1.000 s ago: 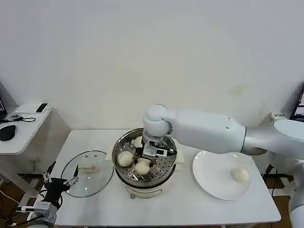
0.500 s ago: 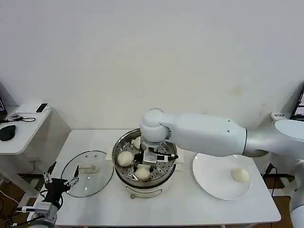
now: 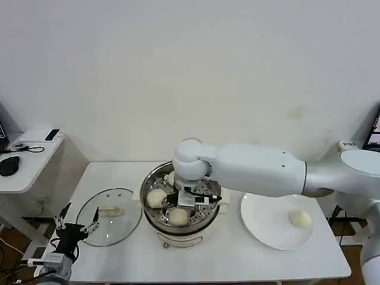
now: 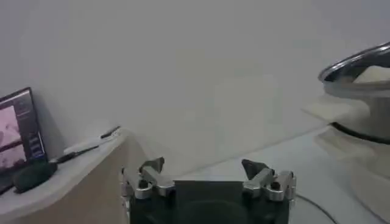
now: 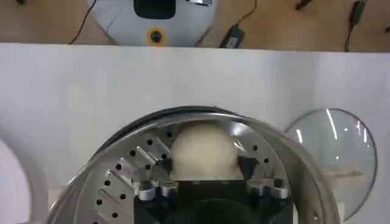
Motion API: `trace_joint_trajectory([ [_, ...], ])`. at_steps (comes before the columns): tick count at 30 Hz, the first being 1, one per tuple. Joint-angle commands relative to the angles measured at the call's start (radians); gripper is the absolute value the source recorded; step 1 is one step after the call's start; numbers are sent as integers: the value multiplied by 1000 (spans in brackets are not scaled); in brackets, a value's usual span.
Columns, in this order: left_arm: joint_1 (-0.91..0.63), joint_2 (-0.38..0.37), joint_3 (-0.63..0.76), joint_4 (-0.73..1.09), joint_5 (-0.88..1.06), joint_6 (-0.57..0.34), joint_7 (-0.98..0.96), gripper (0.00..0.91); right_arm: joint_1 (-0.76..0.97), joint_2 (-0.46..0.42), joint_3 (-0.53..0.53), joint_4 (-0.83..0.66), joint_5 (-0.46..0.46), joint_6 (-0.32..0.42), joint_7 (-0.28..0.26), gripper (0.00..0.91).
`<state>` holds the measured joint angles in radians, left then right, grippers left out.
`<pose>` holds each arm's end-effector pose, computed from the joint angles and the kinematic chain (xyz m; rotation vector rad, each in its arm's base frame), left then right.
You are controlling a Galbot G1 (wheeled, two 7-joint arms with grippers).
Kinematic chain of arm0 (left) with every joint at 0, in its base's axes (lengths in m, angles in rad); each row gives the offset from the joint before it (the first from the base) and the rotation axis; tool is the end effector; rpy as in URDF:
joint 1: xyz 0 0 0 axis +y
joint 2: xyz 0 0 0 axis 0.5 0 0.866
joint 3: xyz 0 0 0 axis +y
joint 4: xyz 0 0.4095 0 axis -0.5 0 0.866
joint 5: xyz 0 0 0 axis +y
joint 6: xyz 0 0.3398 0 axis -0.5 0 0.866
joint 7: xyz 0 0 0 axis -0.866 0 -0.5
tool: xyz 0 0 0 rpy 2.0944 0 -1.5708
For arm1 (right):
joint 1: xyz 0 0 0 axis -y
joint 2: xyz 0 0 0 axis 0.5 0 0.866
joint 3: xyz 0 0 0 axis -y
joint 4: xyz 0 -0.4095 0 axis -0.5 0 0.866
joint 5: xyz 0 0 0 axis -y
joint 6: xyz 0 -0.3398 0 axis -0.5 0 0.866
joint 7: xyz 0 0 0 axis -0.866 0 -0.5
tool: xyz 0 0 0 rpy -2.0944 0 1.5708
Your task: Take steamed baozi put them in steamer then cover it.
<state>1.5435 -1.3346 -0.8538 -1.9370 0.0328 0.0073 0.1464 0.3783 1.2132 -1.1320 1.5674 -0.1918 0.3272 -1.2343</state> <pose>0.1421 0.1674 -0.3678 0.0847 -2.9613 -0.5599 0.4937 0.1734 -0.1013 -2.1171 0.2181 -2.1375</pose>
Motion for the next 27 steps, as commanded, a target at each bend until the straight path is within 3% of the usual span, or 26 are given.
trace_joint_trajectory([
  [1, -1, 0, 0, 1, 0, 0, 0, 907, 2, -2, 5, -8, -8, -5, 6, 907],
  [6, -2, 0, 3, 2, 0, 0, 1, 907, 26, -35, 36, -2, 2, -15, 7, 907],
  [11, -5, 4, 6, 0, -1, 2, 5, 907, 90, -133, 92, 19, 70, -68, 4, 907],
  [14, -5, 6, 9, -2, 0, 2, 8, 907, 130, -199, 107, 13, 157, -121, 0, 907],
  [15, -6, 7, 11, -2, -1, 3, 9, 907, 157, -241, 117, 13, 202, -188, 9, 907],
  [17, -7, 7, 14, -4, -2, 4, 11, 907, 168, -296, 134, 6, 236, -254, 8, 907],
  [21, -4, 11, 24, -15, -18, 9, 22, 907, 200, -402, 90, -12, 373, -509, 18, 907],
  [22, -4, 12, 25, -17, -29, 13, 24, 907, 202, -410, 86, -15, 381, -516, 18, 907],
  [27, -3, 18, 33, -26, -70, 30, 35, 907, 180, -521, 63, -50, 430, -709, 7, 907],
])
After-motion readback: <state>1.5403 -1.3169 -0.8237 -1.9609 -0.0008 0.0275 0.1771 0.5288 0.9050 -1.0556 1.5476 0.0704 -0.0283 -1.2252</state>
